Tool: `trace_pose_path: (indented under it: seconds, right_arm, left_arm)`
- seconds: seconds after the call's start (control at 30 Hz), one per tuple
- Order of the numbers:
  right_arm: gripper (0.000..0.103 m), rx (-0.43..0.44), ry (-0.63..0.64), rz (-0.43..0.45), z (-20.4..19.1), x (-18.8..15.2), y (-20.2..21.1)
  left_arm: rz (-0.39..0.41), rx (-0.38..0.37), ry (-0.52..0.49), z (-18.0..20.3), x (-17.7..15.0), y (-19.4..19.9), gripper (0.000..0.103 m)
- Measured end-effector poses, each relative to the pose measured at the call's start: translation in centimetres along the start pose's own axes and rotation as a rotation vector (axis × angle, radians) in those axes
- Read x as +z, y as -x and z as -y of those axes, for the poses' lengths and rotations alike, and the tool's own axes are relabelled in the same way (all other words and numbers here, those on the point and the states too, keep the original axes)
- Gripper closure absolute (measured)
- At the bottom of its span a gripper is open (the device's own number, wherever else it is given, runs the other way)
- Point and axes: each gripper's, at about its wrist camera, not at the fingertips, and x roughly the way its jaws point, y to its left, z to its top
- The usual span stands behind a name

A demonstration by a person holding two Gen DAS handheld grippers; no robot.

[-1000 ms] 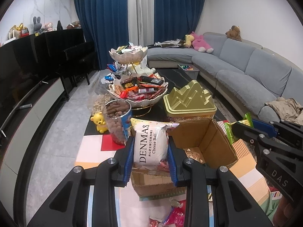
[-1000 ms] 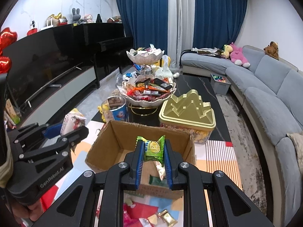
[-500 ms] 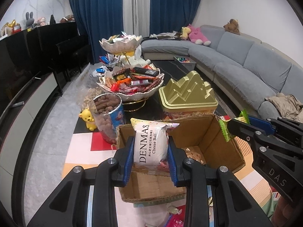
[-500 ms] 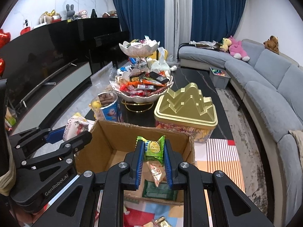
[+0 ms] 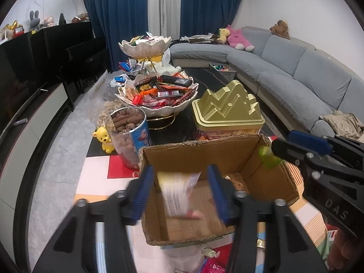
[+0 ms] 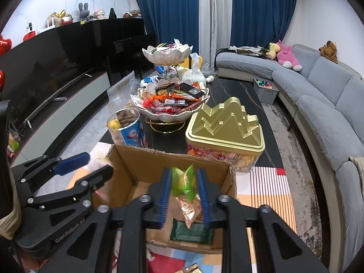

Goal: Organize snacks
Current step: 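Open the left tool dropping the DENMAS packet into the box while the right tool drops the yellow-green packet, then withdraw both open tools from the box back toward the remaining snacks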

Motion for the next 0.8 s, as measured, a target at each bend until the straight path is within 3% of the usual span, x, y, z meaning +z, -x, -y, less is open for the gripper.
trace_pose_path:
  seconds: [0.07, 0.27, 0.8]
  right_arm:
    - [0.043, -0.011, -0.006, 0.015, 0.2, 0.0, 0.4]
    - [0.035, -0.026, -0.019, 0.016, 0.4, 0.0, 0.7]
    - [0.034, -0.016, -0.026, 0.009, 0.1, -1.2, 2.3]
  left_arm:
    - [0.004, 0.008, 0.001, 0.0, -0.1, 0.2, 0.04]
    - [0.003, 0.023, 0.013, -0.5, -0.4, 0.9, 0.029]
    - [0.014, 0.053, 0.038, -1.2, -1.1, 3.1, 0.026]
